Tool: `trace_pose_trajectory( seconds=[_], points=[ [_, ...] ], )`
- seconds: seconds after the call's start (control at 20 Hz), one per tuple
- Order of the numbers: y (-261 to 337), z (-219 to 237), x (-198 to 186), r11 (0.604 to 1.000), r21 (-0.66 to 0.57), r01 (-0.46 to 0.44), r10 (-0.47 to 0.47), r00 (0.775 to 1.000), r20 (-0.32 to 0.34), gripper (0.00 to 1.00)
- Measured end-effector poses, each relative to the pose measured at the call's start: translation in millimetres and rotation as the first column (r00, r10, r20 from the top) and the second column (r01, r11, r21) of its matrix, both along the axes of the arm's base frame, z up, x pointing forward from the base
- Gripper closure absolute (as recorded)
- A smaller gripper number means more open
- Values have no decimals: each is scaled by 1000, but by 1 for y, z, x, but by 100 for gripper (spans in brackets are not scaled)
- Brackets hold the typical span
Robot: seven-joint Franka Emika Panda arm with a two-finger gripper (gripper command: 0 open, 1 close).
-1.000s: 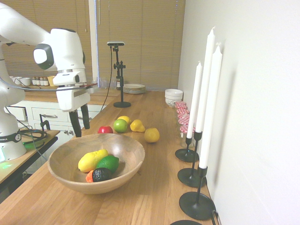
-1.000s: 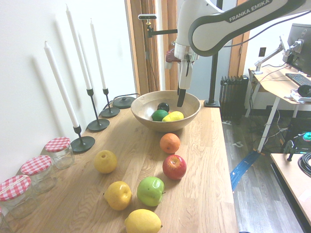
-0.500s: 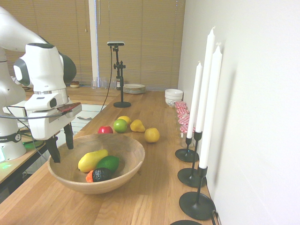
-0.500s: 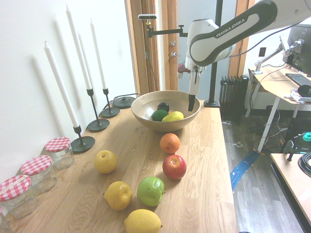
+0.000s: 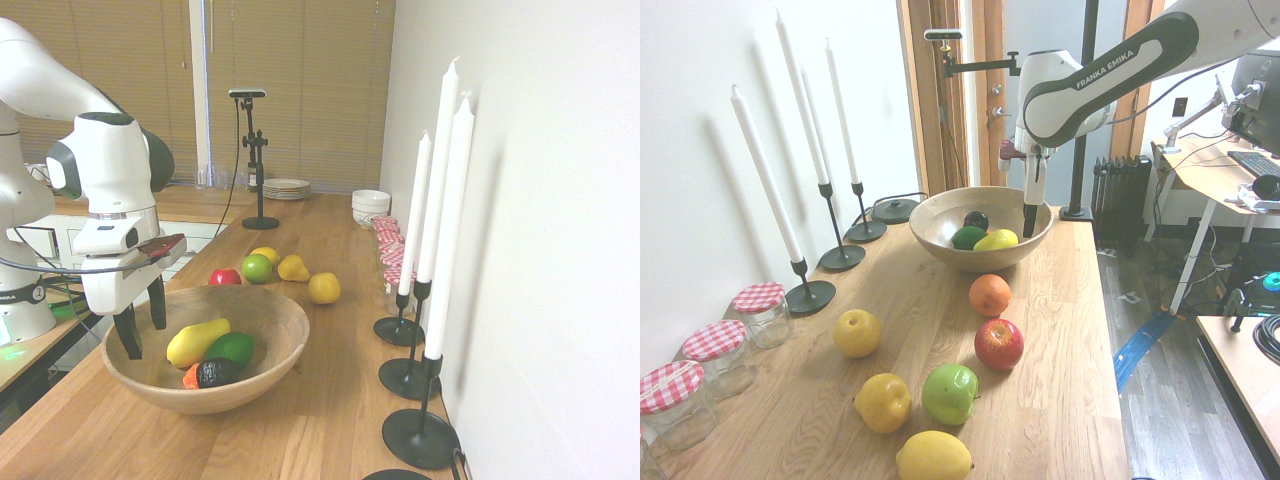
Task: Take mango out of the basket
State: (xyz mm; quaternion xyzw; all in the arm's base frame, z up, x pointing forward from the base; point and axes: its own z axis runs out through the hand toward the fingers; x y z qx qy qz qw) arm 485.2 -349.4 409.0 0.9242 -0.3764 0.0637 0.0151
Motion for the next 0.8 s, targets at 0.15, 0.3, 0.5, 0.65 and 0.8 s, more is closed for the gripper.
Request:
trace_pose_trajectory(
  seconds=[0.15, 0.3, 0.5, 0.65, 0.8],
  points=[
    [1, -10, 7, 1000, -19, 12, -11, 999, 30, 0],
    [7, -29, 16, 1000, -11, 19, -19, 999, 34, 0],
    [21, -35, 28, 1000, -12, 13, -13, 999, 40, 0],
    [29, -35, 33, 1000, -13, 3, -3, 999, 43, 100],
    [33, -35, 35, 1000, -14, -3, 4, 999, 45, 100]
  ],
)
